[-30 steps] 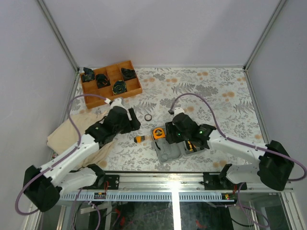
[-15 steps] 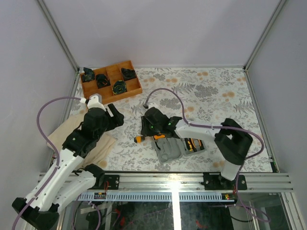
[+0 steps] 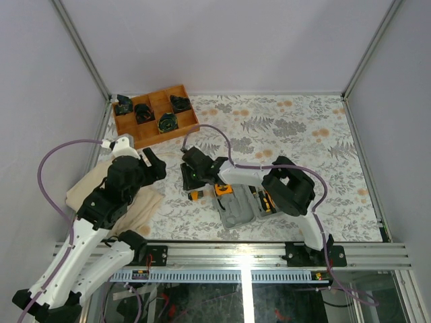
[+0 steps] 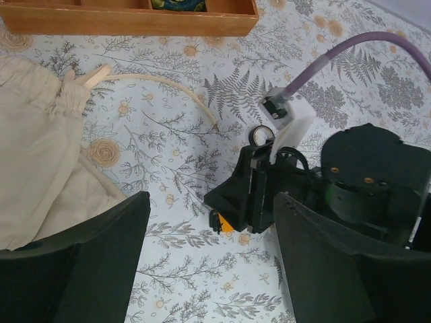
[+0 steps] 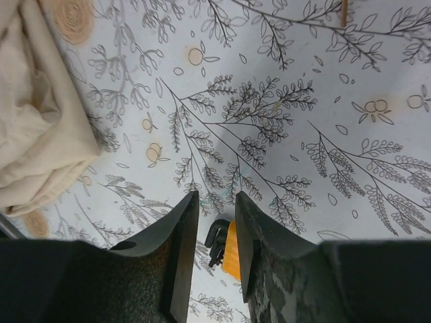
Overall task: Sort the tools into containers
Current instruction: Adjust the engineering item at the center of the board.
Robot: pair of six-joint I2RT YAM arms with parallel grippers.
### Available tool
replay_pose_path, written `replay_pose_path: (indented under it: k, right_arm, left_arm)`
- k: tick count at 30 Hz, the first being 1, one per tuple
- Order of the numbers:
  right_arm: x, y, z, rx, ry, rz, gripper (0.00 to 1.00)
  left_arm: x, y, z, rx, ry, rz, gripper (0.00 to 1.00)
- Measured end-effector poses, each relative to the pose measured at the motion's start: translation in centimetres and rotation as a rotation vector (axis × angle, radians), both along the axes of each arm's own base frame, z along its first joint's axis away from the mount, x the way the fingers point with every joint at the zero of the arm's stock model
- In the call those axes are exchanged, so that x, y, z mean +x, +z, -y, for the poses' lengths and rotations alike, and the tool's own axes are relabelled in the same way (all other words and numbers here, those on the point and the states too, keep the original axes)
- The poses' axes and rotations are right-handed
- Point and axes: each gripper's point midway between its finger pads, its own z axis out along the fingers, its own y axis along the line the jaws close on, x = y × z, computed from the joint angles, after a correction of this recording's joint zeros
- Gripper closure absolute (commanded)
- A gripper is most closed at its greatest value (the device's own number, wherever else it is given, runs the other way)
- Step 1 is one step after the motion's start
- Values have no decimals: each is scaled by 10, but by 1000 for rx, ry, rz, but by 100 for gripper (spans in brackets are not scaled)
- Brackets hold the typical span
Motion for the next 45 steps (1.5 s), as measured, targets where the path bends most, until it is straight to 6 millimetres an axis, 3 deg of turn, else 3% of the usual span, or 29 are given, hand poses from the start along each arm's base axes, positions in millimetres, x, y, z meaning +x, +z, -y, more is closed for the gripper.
replay_pose_path:
  k: [4, 19, 29, 37, 45]
  right_arm:
    - [-6, -13, -3, -32, 50, -38, 65]
    - [-33, -14, -4, -81, 167, -63, 65]
    - [-70, -15, 17, -168, 227, -90, 65]
    - [-74, -13, 50, -262, 213, -69, 63]
    - [-65, 22, 52, -220, 179, 6, 37]
  left_arm:
    - [0, -1, 0, 7, -2, -3, 27]
    - [1, -2, 0, 12, -4, -7, 27]
    - [1, -2, 0, 12, -4, -9, 27]
    - [1, -4, 1, 15, -5, -14, 27]
    - [2, -5, 1, 16, -5, -17, 27]
